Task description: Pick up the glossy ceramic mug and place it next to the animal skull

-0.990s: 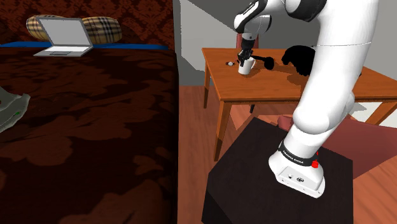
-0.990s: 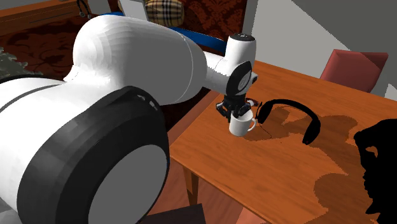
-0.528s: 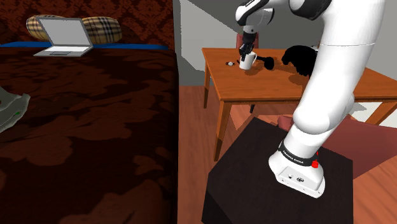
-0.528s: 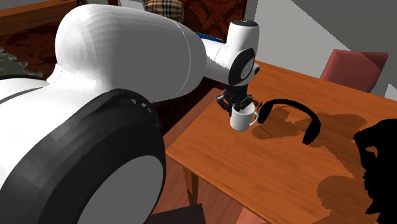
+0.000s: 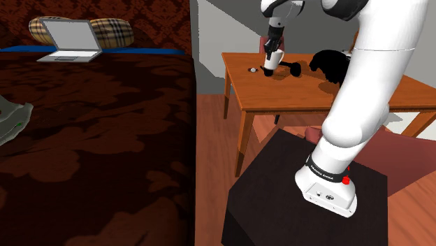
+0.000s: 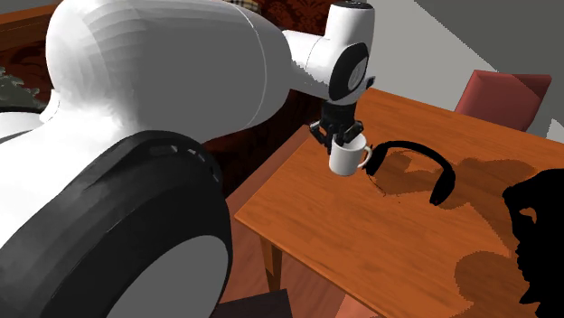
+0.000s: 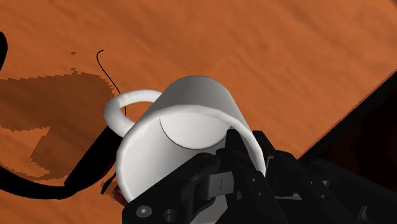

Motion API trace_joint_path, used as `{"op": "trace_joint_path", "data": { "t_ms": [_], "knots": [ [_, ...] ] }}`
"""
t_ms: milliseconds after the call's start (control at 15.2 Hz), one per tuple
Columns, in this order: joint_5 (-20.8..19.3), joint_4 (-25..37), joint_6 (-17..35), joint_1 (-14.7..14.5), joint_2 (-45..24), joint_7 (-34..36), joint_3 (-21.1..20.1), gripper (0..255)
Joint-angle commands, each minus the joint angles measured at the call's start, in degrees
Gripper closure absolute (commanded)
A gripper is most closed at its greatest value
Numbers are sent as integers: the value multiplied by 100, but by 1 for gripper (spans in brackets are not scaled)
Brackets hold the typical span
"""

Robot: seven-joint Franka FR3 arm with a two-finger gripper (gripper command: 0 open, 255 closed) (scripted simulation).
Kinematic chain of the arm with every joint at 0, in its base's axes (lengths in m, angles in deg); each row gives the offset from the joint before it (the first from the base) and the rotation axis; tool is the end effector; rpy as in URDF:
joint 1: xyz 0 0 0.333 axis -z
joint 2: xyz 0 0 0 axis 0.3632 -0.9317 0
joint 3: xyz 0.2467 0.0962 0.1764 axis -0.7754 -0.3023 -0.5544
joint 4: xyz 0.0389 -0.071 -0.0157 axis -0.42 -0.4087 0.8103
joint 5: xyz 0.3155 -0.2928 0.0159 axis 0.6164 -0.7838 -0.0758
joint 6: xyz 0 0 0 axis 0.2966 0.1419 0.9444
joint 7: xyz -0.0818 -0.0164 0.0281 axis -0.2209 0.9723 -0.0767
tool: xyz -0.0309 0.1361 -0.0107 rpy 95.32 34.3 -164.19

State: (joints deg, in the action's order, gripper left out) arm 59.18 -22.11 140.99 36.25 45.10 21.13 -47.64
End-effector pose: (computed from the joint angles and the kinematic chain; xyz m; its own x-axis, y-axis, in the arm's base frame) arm 0.4873 -0.4417 0.4270 0.9723 -0.2289 0.0475 -0.2312 -0.9717 0.0490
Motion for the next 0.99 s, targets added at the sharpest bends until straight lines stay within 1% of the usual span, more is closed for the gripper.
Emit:
{"op": "trace_joint_path", "data": {
  "t_ms": [0,924],
  "knots": [
    [-26,97,-134,-7,41,19,5,255],
    [-68,1119,-1197,25,91,41,35,255]
  ]
}}
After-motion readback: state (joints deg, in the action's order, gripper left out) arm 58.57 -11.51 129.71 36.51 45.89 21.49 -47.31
